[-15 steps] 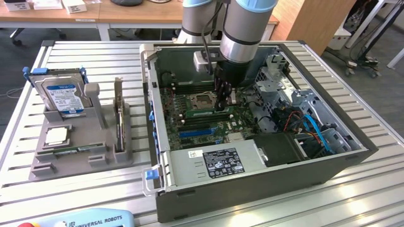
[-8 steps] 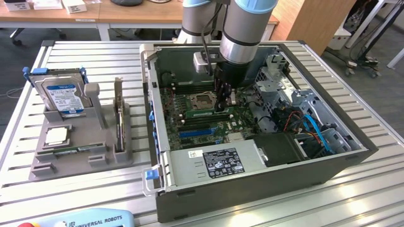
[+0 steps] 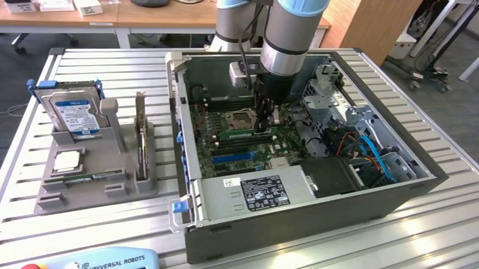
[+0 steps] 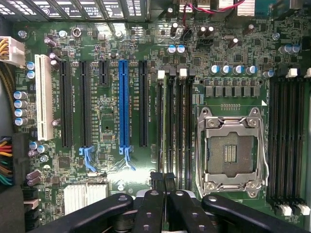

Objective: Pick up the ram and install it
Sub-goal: 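Insert the ram into the slot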

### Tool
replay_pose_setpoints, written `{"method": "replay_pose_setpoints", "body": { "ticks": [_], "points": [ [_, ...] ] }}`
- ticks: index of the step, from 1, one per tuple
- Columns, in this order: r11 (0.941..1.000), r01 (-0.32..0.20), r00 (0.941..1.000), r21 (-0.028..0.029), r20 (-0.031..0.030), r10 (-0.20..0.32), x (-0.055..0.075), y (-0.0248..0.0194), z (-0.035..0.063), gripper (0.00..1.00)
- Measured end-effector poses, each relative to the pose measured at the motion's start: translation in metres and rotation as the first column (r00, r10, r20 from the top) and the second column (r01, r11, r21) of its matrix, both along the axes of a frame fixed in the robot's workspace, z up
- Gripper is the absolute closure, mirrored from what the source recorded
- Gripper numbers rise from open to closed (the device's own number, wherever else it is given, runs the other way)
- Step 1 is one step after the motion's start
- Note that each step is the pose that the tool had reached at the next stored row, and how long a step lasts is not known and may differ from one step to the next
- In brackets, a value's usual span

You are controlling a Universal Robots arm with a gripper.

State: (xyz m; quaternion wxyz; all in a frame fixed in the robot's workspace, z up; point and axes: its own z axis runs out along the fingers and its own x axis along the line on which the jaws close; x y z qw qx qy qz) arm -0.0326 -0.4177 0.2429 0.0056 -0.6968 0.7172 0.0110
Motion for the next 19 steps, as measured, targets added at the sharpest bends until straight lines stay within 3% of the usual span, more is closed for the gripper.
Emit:
{"method": "replay_pose_setpoints", "body": {
  "ticks": [19],
  "points": [
    [1.0,0.0,1.0,-0.0001,0.0001,0.0,-0.0011,0.0,-0.0069,0.89]
  ]
}}
